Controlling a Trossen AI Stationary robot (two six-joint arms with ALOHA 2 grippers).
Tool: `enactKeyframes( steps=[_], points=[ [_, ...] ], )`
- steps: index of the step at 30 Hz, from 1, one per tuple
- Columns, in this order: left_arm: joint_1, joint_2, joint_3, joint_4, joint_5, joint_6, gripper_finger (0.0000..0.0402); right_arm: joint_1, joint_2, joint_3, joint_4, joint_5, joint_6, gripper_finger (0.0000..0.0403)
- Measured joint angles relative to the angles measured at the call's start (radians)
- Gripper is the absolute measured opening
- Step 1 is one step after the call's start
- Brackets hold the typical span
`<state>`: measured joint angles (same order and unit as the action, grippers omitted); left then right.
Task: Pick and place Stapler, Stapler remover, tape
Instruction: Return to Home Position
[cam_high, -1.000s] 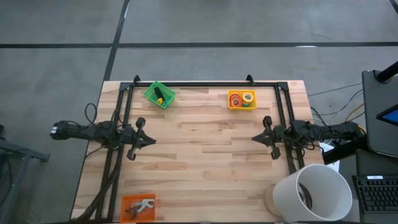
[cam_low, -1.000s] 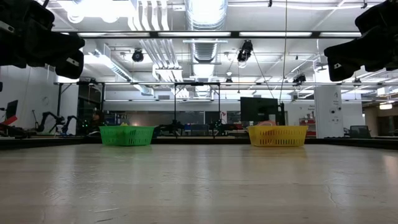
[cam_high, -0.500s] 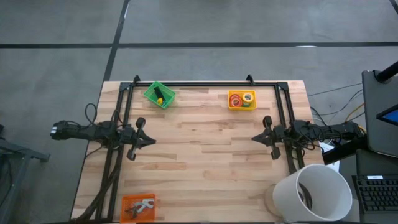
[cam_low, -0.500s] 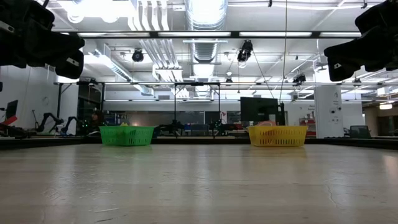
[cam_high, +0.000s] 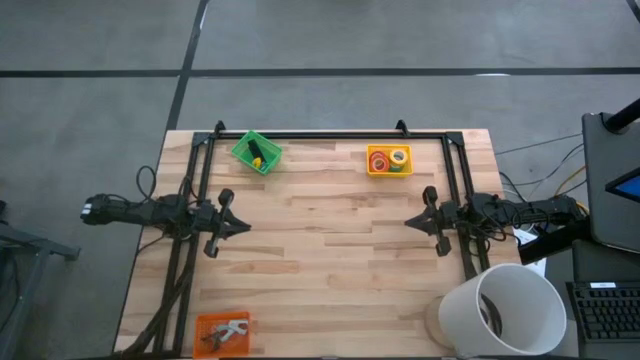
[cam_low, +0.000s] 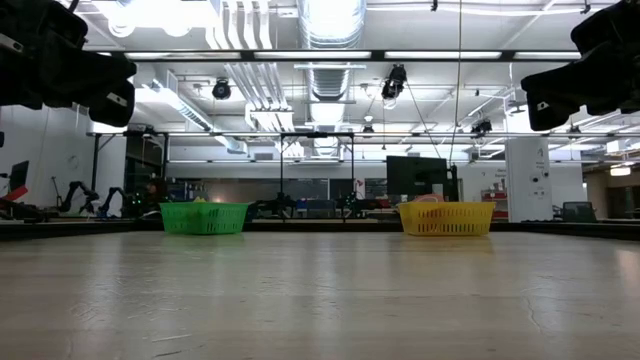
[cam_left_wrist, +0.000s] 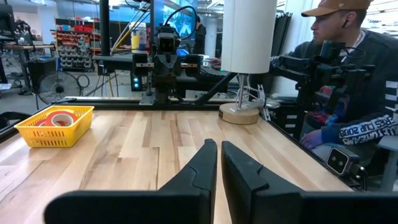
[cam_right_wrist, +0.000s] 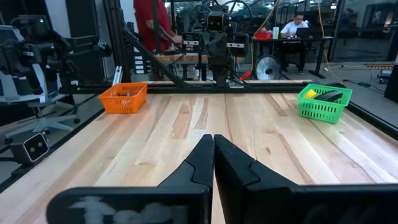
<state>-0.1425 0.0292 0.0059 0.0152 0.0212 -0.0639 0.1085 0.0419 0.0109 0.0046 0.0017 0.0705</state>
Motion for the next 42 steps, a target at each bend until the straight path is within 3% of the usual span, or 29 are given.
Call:
enactKeyframes(
  steps=[42],
  points=[
    [0.0, 0.0, 0.0, 0.0, 0.0, 0.0, 0.0026, 0.0, 0.0, 0.0, 0.0, 0.0, -0.002, 0.0008]
  ],
)
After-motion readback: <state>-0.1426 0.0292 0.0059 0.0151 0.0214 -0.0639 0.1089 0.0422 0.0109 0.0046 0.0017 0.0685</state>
